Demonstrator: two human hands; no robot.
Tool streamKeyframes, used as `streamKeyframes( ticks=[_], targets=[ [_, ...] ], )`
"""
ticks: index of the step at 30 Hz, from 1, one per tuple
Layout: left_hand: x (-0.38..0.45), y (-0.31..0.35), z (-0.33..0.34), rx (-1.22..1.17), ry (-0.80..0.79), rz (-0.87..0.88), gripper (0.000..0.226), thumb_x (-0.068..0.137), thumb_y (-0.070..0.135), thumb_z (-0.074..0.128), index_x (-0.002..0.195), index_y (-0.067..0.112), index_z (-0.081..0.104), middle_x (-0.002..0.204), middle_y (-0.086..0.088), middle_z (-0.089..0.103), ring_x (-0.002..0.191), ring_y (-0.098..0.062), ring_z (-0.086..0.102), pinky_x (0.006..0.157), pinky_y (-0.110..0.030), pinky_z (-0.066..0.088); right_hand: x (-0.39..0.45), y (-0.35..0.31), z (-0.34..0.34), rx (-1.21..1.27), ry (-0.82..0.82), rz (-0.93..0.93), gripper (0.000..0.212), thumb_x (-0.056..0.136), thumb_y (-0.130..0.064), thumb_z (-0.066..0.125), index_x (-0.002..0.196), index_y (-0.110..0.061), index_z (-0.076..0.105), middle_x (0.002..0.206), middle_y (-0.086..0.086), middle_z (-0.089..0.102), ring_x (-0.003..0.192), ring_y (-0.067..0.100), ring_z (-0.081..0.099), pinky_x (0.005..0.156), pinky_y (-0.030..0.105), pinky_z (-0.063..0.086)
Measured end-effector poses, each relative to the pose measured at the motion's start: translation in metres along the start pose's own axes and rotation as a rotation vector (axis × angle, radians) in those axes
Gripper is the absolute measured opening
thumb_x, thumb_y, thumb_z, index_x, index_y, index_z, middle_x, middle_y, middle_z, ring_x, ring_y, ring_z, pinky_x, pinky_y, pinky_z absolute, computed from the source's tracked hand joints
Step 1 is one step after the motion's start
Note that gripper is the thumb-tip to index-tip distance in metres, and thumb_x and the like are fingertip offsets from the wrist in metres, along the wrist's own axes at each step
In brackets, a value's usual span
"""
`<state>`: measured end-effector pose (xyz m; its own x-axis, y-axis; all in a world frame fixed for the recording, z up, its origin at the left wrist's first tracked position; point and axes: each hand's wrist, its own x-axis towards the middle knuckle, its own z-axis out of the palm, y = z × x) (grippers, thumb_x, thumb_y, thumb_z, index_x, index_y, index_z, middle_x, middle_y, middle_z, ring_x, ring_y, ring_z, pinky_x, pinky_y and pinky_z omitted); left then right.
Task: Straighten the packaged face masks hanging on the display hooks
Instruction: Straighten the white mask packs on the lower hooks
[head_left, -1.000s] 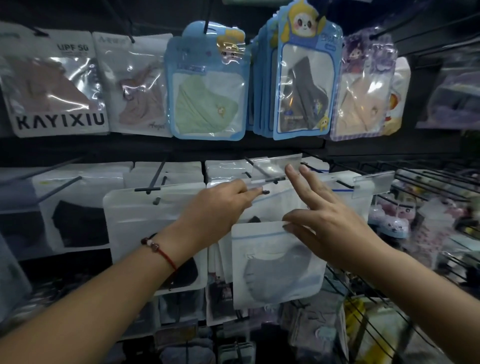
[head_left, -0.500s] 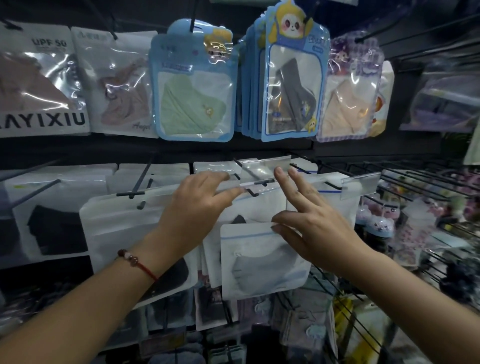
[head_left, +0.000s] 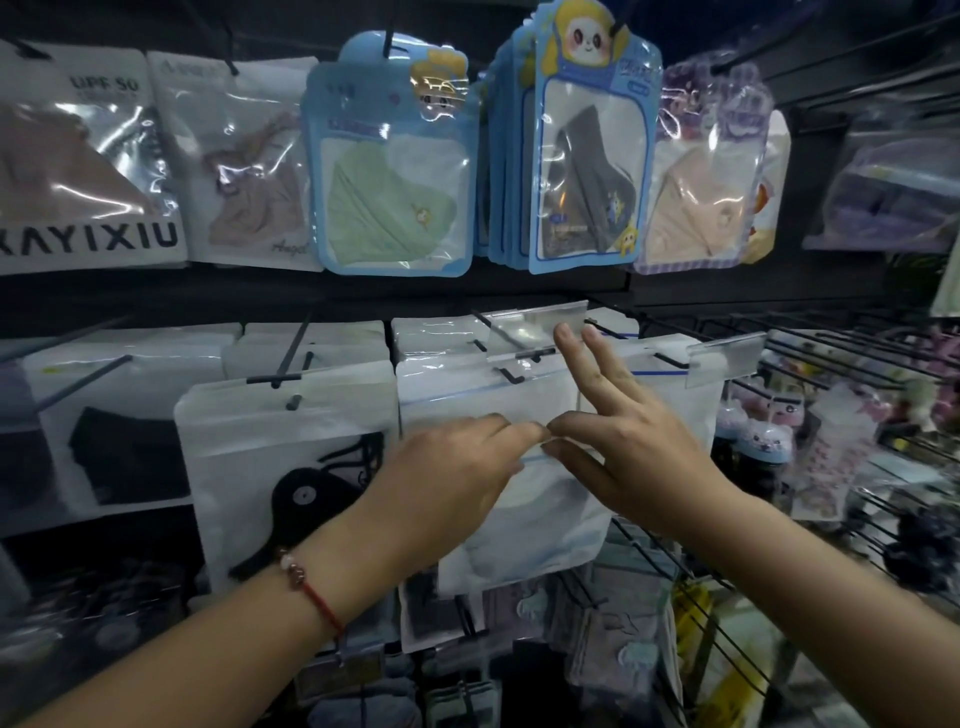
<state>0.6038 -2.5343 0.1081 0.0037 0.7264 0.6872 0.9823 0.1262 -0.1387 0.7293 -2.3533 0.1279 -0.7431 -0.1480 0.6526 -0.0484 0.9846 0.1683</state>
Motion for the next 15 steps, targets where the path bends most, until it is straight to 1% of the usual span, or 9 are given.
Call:
streamKeyframes(
  ticks=[3,6,9,12,15],
  targets=[
    [-0.002,-0.001,0.004,-0.041,0.019,-0.009,0.041,0.094,0.016,0.064,0.131,0.029,0.052,0.094,0.005,0.067,0.081,-0.018,0.064,0.061,-0.039,0.055,-0.001,0.0,0.001,-0.004,0.01,-0.006,0.034,0.099,-0.044,0.044,0.089,-0.023,0.07,0.164,0.008,0.007,0.151,0.026,0.002,0.091,0.052,0.051],
    [-0.005,-0.002,0.0,-0.052,0.047,0.004,0.038,0.094,0.016,0.064,0.13,0.027,0.058,0.094,0.005,0.067,0.08,-0.016,0.063,0.058,-0.037,0.055,-0.001,-0.001,0.0,0.009,0.031,-0.001,0.032,0.098,-0.045,0.045,0.094,-0.025,0.07,0.164,0.006,0.009,0.151,0.025,0.004,0.092,0.052,0.051],
    [-0.006,-0.006,-0.004,-0.078,0.055,0.01,0.035,0.095,0.017,0.06,0.13,0.024,0.062,0.099,0.004,0.069,0.081,-0.015,0.065,0.062,-0.036,0.056,-0.001,-0.001,0.001,0.013,0.055,-0.002,0.03,0.098,-0.044,0.047,0.106,-0.025,0.069,0.164,0.004,0.012,0.151,0.024,0.007,0.095,0.051,0.05],
    [-0.005,-0.011,-0.006,-0.089,0.051,-0.01,0.037,0.096,0.018,0.059,0.132,0.021,0.062,0.106,0.005,0.07,0.088,-0.015,0.067,0.069,-0.036,0.057,-0.001,0.0,0.0,0.01,0.068,0.006,0.039,0.098,-0.045,0.046,0.122,-0.021,0.066,0.164,0.002,0.013,0.151,0.023,0.008,0.099,0.048,0.049],
    [-0.002,-0.015,-0.009,-0.085,0.064,-0.034,0.038,0.096,0.017,0.059,0.134,0.019,0.062,0.107,0.005,0.069,0.089,-0.016,0.067,0.07,-0.036,0.057,-0.001,0.001,-0.001,0.007,0.068,0.01,0.046,0.097,-0.045,0.044,0.129,-0.018,0.062,0.164,0.001,0.013,0.151,0.022,0.009,0.104,0.045,0.044]
  ],
)
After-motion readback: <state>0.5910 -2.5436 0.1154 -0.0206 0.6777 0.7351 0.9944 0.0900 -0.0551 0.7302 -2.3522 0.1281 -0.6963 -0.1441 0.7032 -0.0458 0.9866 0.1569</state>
